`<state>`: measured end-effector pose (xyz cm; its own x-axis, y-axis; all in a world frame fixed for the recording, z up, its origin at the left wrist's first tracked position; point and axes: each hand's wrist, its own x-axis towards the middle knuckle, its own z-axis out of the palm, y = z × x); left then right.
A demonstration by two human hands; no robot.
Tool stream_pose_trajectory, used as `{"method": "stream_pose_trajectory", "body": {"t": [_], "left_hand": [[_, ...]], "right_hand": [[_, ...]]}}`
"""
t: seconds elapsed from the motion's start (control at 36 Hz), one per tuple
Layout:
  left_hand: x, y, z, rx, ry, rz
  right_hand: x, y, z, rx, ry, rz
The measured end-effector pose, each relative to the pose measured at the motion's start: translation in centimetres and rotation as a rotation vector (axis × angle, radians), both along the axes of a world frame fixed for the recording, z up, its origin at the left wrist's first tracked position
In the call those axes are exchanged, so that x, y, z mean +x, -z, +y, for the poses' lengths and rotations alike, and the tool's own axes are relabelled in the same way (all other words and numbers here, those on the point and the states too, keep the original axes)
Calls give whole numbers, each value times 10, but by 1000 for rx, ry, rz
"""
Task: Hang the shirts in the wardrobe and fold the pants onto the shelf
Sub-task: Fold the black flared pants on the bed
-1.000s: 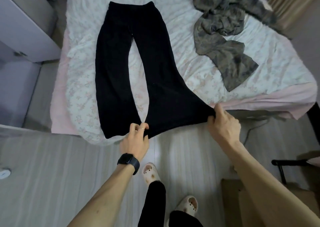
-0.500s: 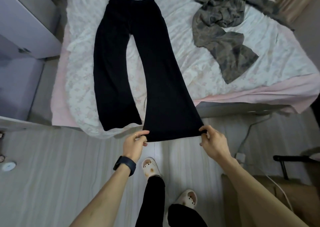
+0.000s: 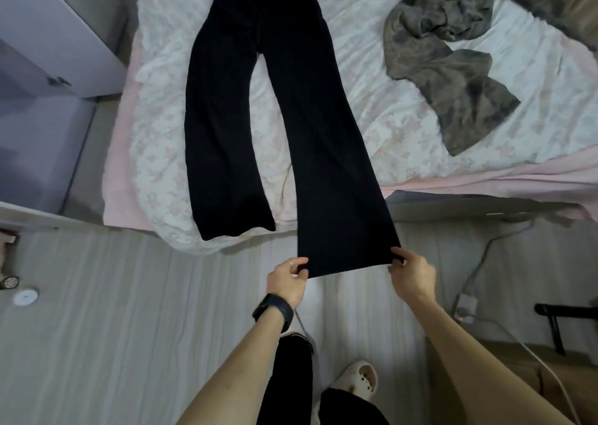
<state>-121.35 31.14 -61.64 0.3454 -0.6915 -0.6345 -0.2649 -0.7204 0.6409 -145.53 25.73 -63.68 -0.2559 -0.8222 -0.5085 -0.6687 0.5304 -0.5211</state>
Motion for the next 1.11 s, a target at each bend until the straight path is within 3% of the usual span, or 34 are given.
{"method": "stream_pose_trajectory", "body": {"t": [0.14,0.31,0.53,0.67,0.89,1.11], "left_hand": [[27,21,-9,186,275,-5],[107,41,-6,241,183,-73],[237,80,-31,135,-123,-189],[290,110,-55,-16,-61,-153],[306,106,-46,-38,-42,-217],[305,54,-13,11,-144,-173]], "right_hand": [[26,13,-9,264,-226,55],[103,30,-7,335,-284,-104],[234,62,-38,311,-177,-282],[291,93,-59,229,-30,-293],[298,78,-44,76,14,-100],[280,19,-9,82,162,-284]]}}
